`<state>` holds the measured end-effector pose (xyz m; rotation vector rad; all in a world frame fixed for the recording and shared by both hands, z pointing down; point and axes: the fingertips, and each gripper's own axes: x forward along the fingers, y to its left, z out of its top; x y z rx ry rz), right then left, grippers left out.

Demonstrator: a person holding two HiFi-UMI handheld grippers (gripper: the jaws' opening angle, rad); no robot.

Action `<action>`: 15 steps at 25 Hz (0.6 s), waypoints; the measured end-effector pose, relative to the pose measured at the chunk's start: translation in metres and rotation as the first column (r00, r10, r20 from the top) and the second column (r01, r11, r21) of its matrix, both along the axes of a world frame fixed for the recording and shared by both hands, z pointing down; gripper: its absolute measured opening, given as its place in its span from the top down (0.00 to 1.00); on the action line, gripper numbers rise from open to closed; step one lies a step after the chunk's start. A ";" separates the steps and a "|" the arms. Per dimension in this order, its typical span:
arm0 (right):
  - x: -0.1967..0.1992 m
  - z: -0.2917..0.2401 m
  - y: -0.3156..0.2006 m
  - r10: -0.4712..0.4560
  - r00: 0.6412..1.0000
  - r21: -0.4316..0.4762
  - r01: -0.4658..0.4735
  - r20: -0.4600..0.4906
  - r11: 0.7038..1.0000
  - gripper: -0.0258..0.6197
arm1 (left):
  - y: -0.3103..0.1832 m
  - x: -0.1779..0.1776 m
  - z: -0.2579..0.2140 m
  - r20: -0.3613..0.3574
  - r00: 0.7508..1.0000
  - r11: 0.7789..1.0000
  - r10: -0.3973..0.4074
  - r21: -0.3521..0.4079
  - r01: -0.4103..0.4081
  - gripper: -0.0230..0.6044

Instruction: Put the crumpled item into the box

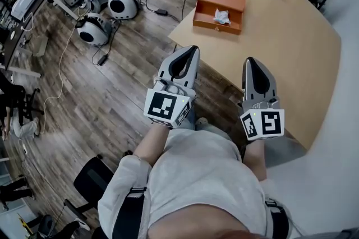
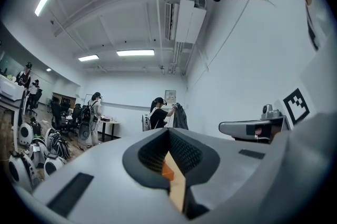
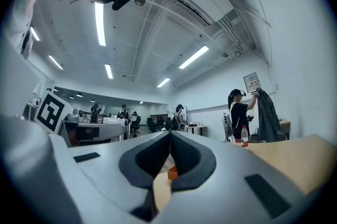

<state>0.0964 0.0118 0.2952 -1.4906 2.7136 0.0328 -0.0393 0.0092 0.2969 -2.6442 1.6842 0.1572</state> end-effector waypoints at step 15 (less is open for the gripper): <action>-0.005 0.007 0.007 -0.021 1.000 -0.006 0.021 -0.020 1.000 0.94 | 0.005 0.005 -0.002 0.003 1.000 1.000 0.012 0.015 -0.012 0.94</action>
